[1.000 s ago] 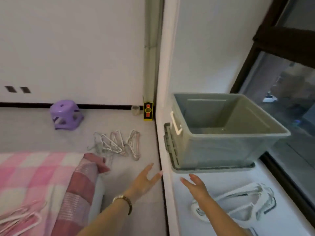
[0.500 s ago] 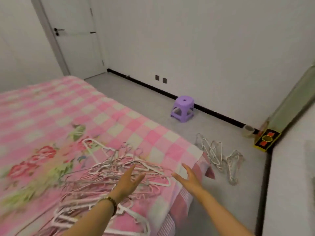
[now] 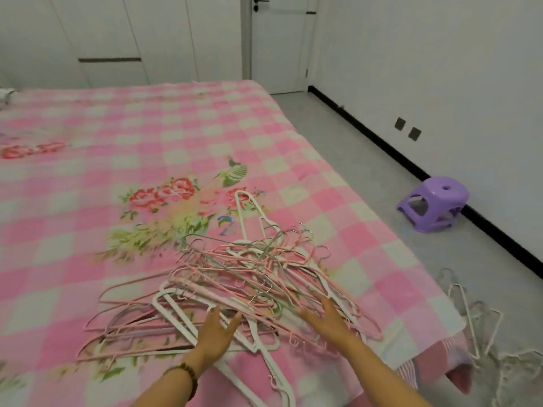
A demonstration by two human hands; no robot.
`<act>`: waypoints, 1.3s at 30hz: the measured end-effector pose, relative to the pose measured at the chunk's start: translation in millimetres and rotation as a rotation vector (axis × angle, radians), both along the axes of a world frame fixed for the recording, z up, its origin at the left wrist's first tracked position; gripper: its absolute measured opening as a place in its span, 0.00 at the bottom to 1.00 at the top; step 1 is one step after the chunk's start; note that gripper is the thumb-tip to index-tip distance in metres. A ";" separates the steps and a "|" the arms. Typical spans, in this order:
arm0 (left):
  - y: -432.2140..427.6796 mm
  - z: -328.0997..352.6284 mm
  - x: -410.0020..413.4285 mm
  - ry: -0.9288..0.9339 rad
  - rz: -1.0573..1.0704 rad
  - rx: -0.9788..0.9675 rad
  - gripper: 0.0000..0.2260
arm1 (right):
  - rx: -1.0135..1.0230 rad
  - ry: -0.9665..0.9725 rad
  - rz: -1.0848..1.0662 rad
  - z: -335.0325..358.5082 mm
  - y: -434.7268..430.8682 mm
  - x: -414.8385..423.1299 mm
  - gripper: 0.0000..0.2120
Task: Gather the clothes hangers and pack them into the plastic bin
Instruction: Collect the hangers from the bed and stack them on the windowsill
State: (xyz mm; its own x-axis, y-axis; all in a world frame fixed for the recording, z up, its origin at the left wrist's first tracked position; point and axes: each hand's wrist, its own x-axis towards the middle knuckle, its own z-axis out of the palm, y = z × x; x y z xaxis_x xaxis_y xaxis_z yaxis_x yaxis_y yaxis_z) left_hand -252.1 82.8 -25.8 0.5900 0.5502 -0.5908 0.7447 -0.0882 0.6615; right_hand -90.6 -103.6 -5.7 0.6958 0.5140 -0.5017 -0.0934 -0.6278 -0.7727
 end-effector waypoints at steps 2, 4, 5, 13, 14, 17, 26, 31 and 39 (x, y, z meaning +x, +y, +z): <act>-2.9 -16.2 0.3 0.011 0.097 -0.074 0.40 | -0.014 0.023 0.024 -18.3 8.6 8.2 0.41; -9.3 -26.2 3.6 -0.010 0.186 -0.159 0.40 | -0.023 0.059 0.030 -33.0 18.5 14.2 0.43; -12.3 -31.4 6.2 -0.024 0.221 -0.183 0.40 | -0.051 0.049 0.046 -38.6 22.9 15.5 0.43; -26.1 -43.1 36.5 0.015 0.373 -0.164 0.30 | -0.108 -0.134 0.145 -77.1 35.0 -7.6 0.27; -26.8 -44.2 39.5 0.002 0.397 -0.160 0.30 | -0.071 -0.130 0.128 -78.0 37.4 -10.8 0.19; -31.2 -45.7 50.5 -0.040 0.469 -0.097 0.30 | 0.031 -0.094 0.031 -81.9 47.5 -14.7 0.13; -44.5 -27.5 67.5 -0.364 0.586 -0.123 0.25 | 0.179 -0.131 -0.011 -62.1 47.0 1.9 0.07; -60.6 -23.8 84.7 -0.338 0.525 -0.235 0.36 | 0.228 -0.145 -0.032 -49.5 11.5 19.8 0.12; -96.1 -43.0 93.1 -0.239 0.316 -0.298 0.29 | -0.118 -0.326 -0.059 -94.6 -39.2 37.6 0.16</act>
State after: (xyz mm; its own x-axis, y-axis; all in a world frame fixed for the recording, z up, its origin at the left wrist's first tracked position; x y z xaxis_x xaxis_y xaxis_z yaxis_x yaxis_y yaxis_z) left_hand -159.1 -13.4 -68.8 0.5599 0.5516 -0.6182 0.5287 0.3366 0.7792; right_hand -52.9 -142.8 -100.3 0.8559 0.4198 -0.3019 0.1076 -0.7157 -0.6901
